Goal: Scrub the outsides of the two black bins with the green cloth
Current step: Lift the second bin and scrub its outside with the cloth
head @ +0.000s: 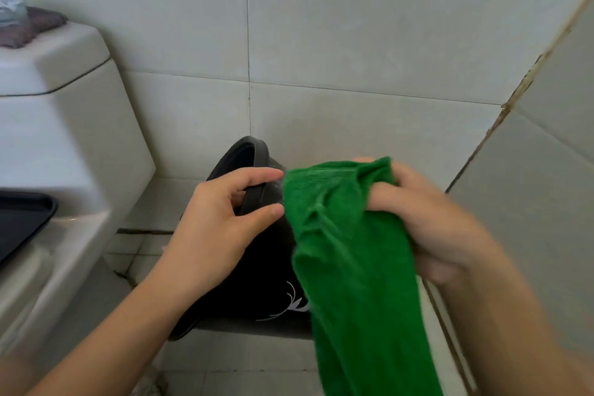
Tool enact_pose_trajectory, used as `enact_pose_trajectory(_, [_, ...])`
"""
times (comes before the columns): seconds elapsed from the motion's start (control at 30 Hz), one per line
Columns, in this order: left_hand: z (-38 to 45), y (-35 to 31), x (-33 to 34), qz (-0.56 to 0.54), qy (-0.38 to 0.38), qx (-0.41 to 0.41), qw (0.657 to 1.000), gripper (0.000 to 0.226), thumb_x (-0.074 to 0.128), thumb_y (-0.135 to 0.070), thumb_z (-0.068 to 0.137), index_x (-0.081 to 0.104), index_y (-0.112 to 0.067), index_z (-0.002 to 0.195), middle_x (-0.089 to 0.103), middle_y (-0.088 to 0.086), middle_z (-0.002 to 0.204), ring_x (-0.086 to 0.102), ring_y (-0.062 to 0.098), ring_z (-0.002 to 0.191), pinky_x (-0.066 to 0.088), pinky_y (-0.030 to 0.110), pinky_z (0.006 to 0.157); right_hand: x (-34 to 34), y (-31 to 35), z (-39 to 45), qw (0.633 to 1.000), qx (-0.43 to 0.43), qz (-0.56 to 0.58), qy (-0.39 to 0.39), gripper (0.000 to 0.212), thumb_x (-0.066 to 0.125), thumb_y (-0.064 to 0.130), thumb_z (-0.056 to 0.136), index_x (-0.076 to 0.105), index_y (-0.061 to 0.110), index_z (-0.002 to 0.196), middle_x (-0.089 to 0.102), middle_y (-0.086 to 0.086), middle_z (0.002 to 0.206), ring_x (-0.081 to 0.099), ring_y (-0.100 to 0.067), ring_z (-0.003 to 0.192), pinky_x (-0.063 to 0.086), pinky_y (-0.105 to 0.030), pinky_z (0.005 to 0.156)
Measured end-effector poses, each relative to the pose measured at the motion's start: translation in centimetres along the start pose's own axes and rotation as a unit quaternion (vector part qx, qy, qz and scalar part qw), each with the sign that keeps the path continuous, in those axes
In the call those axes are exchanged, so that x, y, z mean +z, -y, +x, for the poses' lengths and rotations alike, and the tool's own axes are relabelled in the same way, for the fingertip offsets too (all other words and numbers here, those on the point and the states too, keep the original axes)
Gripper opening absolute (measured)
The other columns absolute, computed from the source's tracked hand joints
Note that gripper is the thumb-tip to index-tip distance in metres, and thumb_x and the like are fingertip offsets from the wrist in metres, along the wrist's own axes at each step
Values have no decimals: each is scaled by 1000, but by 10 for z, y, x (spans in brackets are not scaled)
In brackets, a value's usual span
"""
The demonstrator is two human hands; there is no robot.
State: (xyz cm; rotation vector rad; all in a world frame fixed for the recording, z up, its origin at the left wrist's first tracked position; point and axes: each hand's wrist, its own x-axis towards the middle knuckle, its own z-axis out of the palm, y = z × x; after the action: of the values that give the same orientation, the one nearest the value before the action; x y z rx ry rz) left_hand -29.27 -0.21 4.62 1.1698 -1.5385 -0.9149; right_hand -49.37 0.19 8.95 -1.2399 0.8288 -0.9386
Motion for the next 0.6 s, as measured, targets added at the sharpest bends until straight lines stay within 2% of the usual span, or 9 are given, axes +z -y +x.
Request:
enact_pose_trajectory(0.1, [-3,0,0,-21,25,-14,999,40,67,9,83,72,-26,102,78,-2,78,72,6,68,58,20,66,-5,-22,20,985,14,-71,-158,10,68,1,84,71,11,86,75,-4,82,71,-14,76,57,-23,63])
enact_pose_trajectory(0.17, [-5,3,-3,-37,19,-35,998,48,62,14,85,71,-29,103,78,3,77,69,8,62,56,20,61,-12,-32,29,965,12,-121,-234,8,67,4,87,68,12,87,73,-4,83,69,-16,80,56,-27,68])
enact_pose_trajectory(0.23, [-6,3,-4,-47,25,-39,998,53,60,15,85,69,-32,106,78,2,75,70,9,62,56,19,57,-15,-39,33,952,14,-157,-262,4,69,8,86,67,11,87,72,-9,88,69,-17,80,57,-31,71])
enact_pose_trajectory(0.33, [-8,-3,-5,-63,59,-15,996,57,60,17,85,69,-33,110,75,1,67,69,7,57,53,17,53,-11,-39,34,954,17,-162,-250,5,70,8,85,67,11,87,72,-7,84,69,-12,72,56,-26,63])
enact_pose_trajectory(0.4, [-7,-2,-7,-32,71,25,997,49,65,4,82,75,-38,103,78,0,81,73,13,72,57,23,63,-8,-37,35,955,10,-156,-253,6,71,7,84,66,11,84,71,-6,78,68,-12,68,56,-27,62])
enact_pose_trajectory(0.47, [-8,1,-7,21,99,30,994,44,57,-9,81,76,-47,94,78,-3,89,72,33,83,56,39,69,-6,-37,37,951,-4,-153,-270,8,71,6,82,66,12,80,70,-11,78,68,-17,70,57,-37,66])
enact_pose_trajectory(0.5, [-7,3,-7,40,116,19,992,47,55,-9,84,76,-50,92,78,-3,90,69,41,84,55,44,71,-4,-37,38,948,-13,-154,-278,9,71,6,82,65,12,78,70,-13,78,68,-20,71,57,-41,68])
enact_pose_trajectory(0.53, [-7,4,-6,53,125,11,991,53,54,-3,88,75,-52,91,78,-6,93,68,41,87,54,46,80,-2,-37,39,947,-24,-151,-284,10,71,6,81,65,12,77,69,-13,76,68,-21,71,57,-42,67])
enact_pose_trajectory(0.6, [-9,4,-5,67,127,6,990,67,50,8,91,75,-54,90,75,-18,100,70,23,96,51,40,91,2,-35,41,947,-51,-116,-296,12,71,6,82,64,13,75,67,-9,72,67,-21,69,56,-40,64])
